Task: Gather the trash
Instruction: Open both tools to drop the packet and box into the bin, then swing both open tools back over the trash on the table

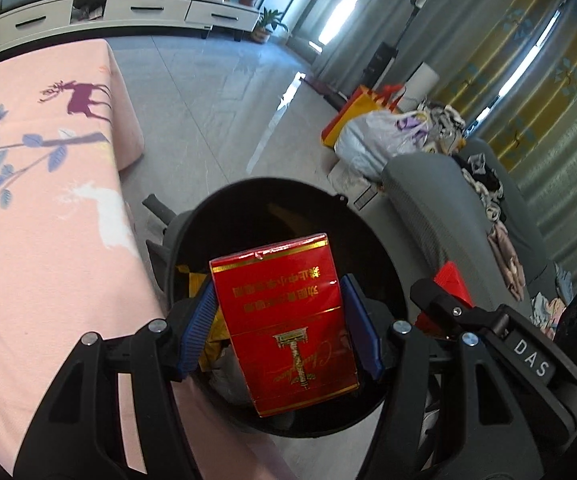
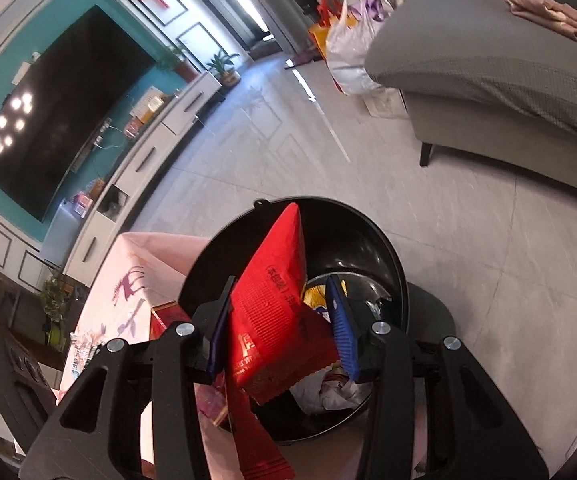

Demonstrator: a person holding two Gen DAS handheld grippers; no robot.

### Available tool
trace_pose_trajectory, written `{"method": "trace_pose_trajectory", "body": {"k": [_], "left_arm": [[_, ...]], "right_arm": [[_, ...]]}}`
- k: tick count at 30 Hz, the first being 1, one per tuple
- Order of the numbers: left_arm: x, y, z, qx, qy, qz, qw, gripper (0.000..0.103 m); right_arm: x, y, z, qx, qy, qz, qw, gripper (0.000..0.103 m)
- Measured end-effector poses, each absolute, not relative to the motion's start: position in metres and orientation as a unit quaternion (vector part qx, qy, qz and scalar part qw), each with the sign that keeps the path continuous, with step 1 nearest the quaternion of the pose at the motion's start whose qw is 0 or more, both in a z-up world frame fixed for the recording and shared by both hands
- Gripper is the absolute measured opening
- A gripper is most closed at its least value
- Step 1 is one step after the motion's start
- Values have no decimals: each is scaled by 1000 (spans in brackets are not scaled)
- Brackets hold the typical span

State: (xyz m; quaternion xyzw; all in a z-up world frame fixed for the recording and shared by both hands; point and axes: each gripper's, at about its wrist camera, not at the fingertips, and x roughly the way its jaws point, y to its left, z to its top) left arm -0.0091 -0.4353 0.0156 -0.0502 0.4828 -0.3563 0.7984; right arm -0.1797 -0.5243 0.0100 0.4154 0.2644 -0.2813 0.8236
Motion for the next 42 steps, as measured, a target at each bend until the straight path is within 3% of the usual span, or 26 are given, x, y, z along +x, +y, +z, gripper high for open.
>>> {"method": "trace_pose_trajectory", "body": {"k": [5, 11, 20, 24, 27, 42], "left_arm": [[-10, -445, 4, -35, 494, -355, 793, 63], [-13, -449, 5, -17, 489, -359, 795, 64], [-16, -421, 28, -28, 465, -359, 809, 85], [-15, -386, 47, -55, 450, -350, 820, 94], [-15, -353, 62, -74, 432, -336, 834, 100], [-28, -133, 105, -144, 379, -184, 895, 100]], "right_arm": [[-175, -529, 2, 422, 280, -292, 811, 46], [-178, -532, -1, 432, 283, -291, 805, 58], [-177, -521, 17, 413, 269, -292, 820, 81], [-175, -510, 30, 393, 262, -292, 831, 91], [-172, -498, 42, 372, 256, -291, 844, 92], [-147, -405, 99, 250, 222, -240, 911, 100]]}}
